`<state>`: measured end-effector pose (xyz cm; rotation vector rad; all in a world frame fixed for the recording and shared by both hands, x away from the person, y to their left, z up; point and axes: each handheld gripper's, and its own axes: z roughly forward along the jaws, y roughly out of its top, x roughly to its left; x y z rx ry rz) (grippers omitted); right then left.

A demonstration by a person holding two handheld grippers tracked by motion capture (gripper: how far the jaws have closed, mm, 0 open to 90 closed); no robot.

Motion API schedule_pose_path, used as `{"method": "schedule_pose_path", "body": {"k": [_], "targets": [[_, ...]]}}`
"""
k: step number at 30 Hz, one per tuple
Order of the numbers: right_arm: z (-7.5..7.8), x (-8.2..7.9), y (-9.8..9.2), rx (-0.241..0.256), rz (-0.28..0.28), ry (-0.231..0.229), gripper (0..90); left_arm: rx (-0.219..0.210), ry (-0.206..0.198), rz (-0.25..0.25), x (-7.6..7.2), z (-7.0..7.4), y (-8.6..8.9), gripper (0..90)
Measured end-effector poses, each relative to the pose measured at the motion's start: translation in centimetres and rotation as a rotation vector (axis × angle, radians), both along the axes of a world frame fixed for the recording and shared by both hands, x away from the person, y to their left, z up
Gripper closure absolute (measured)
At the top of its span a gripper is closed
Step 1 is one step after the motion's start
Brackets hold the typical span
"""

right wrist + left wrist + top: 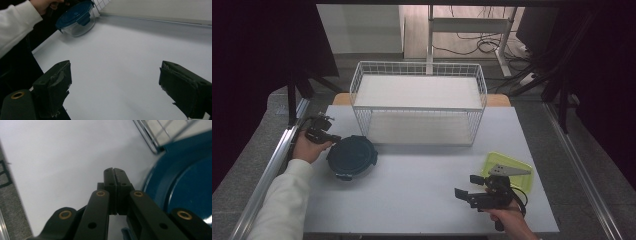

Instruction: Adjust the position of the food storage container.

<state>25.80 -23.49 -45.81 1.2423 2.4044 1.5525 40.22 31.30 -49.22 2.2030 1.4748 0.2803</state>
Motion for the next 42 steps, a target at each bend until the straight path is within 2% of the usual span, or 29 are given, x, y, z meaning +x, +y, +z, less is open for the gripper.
{"method": "schedule_pose_path", "body": {"k": [3,13,16,17,18,20,21,26,30,35,42], "targets": [[0.1,0.1,-0.1,0.004,-0.006,0.004,11.1,0.018,-0.005,-0.004,-0.2,-0.3,-0.2,90.0],[0.2,0.1,0.1,-0.008,-0.005,0.001,9.7,-0.008,0.002,0.008,-0.5,-0.5,0.2,90.0],[0.3,0.2,-0.1,0.035,-0.002,0.022,9.2,-0.016,0.003,0.009,-0.7,-0.6,0.2,90.0],[0.3,0.2,-0.1,0.035,-0.002,0.022,9.2,-0.016,0.003,0.009,-0.7,-0.6,0.2,90.0],[0.3,0.3,-0.2,0.067,-0.005,0.039,9.2,-0.016,0.007,0.003,-0.7,-0.6,0.1,90.0],[0.4,0.4,-0.4,0.095,-0.002,0.055,9.2,-0.015,0.015,-0.015,-0.7,-0.7,-0.1,90.0],[0.5,0.4,-0.5,0.102,-0.001,0.059,9.2,-0.011,0.024,-0.028,-0.8,-0.8,-0.2,90.0],[0.9,0.4,-0.6,0.115,-0.001,0.058,8.8,-0.018,0.017,-0.04,-1.1,-0.9,-0.7,90.0],[1.1,0.5,-0.7,0.132,-0.005,0.07,7.9,-0.031,0.013,-0.065,-2.0,-1.0,-1.5,90.0],[1.5,0.4,-0.6,0.115,0.001,0.069,7.0,-0.039,0.01,-0.083,-2.8,-1.0,-2.6,90.0],[1.7,0.0,-0.1,0.072,-0.005,0.047,5.1,-0.092,0.016,-0.098,-3.8,-1.3,-3.8,90.0]]}}
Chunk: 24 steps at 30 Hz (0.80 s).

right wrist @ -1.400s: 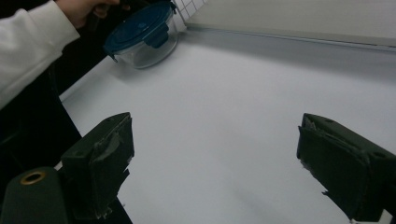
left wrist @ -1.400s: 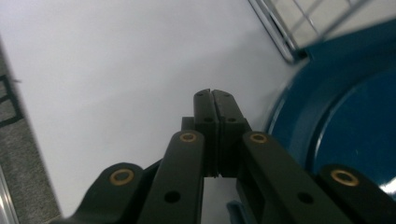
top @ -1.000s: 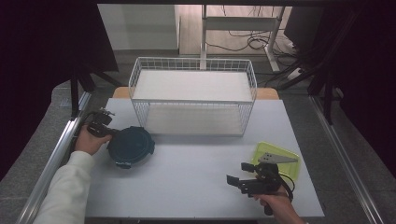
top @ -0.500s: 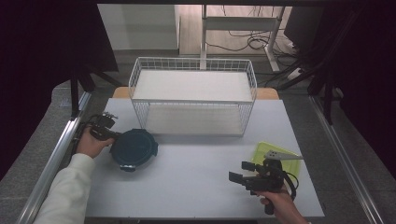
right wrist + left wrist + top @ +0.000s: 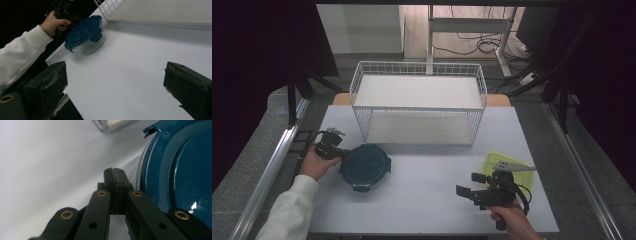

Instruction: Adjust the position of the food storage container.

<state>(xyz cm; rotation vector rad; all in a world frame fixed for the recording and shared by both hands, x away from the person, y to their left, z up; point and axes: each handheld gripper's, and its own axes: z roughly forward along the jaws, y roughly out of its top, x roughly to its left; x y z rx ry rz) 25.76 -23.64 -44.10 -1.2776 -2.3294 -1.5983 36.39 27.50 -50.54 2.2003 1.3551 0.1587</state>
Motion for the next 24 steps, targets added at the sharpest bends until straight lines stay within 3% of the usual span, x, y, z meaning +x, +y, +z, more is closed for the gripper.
{"method": "schedule_pose_path", "body": {"k": [7,17,24], "targets": [[-0.1,0.0,-0.1,0.009,0.0,0.008,5.2,-0.007,0.005,-0.014,-0.6,-0.1,-0.9,90.0],[-0.2,0.1,-0.2,0.037,0.015,0.026,5.5,-0.059,0.016,-0.016,-1.4,-0.5,-1.8,90.0],[-0.2,0.0,0.1,0.021,0.024,0.018,5.4,-0.097,0.023,-0.02,-2.0,-0.7,-2.6,90.0]]}}
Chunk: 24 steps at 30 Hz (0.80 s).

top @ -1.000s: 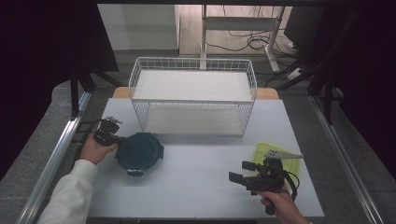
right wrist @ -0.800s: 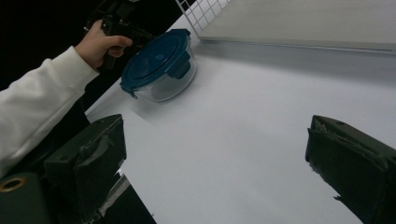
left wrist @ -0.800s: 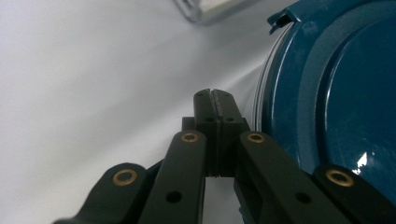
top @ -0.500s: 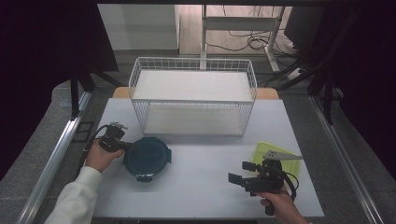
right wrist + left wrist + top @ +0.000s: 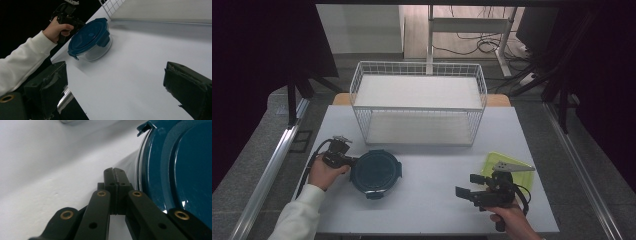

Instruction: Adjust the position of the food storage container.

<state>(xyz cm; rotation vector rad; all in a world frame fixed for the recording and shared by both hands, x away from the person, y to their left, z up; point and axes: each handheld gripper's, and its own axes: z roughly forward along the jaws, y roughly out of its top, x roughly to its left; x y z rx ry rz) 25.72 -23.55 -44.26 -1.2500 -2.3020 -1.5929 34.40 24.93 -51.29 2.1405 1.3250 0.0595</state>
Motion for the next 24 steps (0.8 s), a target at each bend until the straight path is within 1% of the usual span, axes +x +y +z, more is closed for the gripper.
{"method": "schedule_pose_path", "body": {"k": [4,7,9,11,16,18,19,20,23,24], "targets": [[0.0,0.0,0.1,-0.012,-0.004,-0.003,5.5,-0.008,0.007,-0.012,-0.3,-0.1,-0.4,90.0],[0.0,-0.1,0.2,-0.017,-0.008,-0.002,5.5,-0.003,0.009,-0.019,-0.5,-0.1,-0.9,90.0],[-0.1,-0.1,0.2,-0.026,-0.008,-0.009,5.5,-0.015,0.021,-0.026,-0.6,-0.2,-1.2,90.0],[-0.1,0.0,0.2,-0.027,-0.01,-0.008,5.6,-0.017,0.026,-0.027,-0.6,-0.2,-1.4,90.0],[-0.3,0.1,0.0,-0.033,-0.023,-0.006,5.8,-0.034,0.039,-0.049,-0.9,-0.3,-2.9,90.0],[-0.3,0.0,0.1,-0.039,-0.027,-0.009,6.0,-0.033,0.04,-0.053,-1.0,-0.2,-3.4,90.0],[-0.3,0.0,0.1,-0.042,-0.029,-0.009,6.1,-0.033,0.04,-0.053,-1.0,-0.2,-3.4,90.0],[-0.4,0.1,0.1,-0.043,-0.032,-0.008,6.2,-0.033,0.045,-0.066,-1.1,-0.2,-3.9,90.0],[-0.4,0.1,0.1,-0.041,-0.036,-0.007,6.2,-0.033,0.045,-0.067,-1.2,-0.2,-4.4,90.0],[-0.4,0.1,0.1,-0.043,-0.041,-0.006,6.3,-0.028,0.046,-0.075,-1.3,-0.1,-4.8,90.0]]}}
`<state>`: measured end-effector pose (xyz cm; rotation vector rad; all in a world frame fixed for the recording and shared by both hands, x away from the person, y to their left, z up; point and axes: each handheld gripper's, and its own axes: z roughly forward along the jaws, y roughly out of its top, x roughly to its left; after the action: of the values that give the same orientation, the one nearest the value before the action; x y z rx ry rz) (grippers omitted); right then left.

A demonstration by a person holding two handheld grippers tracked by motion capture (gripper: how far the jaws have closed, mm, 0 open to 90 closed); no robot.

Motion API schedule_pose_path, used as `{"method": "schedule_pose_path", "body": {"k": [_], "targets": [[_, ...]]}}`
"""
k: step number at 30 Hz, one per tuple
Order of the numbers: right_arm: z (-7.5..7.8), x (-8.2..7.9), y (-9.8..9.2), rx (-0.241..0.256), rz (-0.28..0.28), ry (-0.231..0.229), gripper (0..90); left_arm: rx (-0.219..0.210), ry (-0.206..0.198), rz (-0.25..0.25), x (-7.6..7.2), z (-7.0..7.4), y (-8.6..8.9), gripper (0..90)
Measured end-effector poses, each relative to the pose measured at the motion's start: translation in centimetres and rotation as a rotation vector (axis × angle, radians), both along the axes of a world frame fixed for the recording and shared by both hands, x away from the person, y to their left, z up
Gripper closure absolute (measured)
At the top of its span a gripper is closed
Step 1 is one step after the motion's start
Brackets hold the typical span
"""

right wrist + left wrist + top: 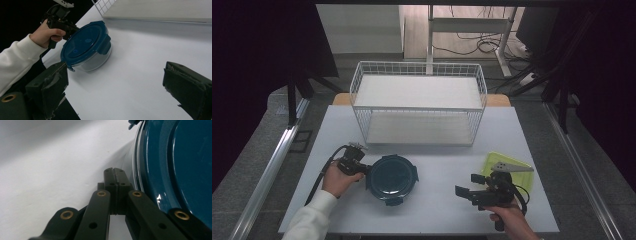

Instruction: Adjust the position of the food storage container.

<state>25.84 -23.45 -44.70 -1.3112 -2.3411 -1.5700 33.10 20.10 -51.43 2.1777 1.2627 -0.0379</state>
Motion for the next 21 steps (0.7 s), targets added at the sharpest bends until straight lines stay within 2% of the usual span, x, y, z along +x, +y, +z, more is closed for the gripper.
{"method": "schedule_pose_path", "body": {"k": [10,21], "targets": [[-0.1,0.0,0.0,-0.011,-0.006,0.0,6.9,-0.004,0.008,-0.027,0.0,0.1,-2.1,90.0],[-0.4,0.1,0.0,-0.026,-0.012,0.003,7.1,-0.016,0.012,-0.036,0.0,0.0,-3.3,90.0]]}}
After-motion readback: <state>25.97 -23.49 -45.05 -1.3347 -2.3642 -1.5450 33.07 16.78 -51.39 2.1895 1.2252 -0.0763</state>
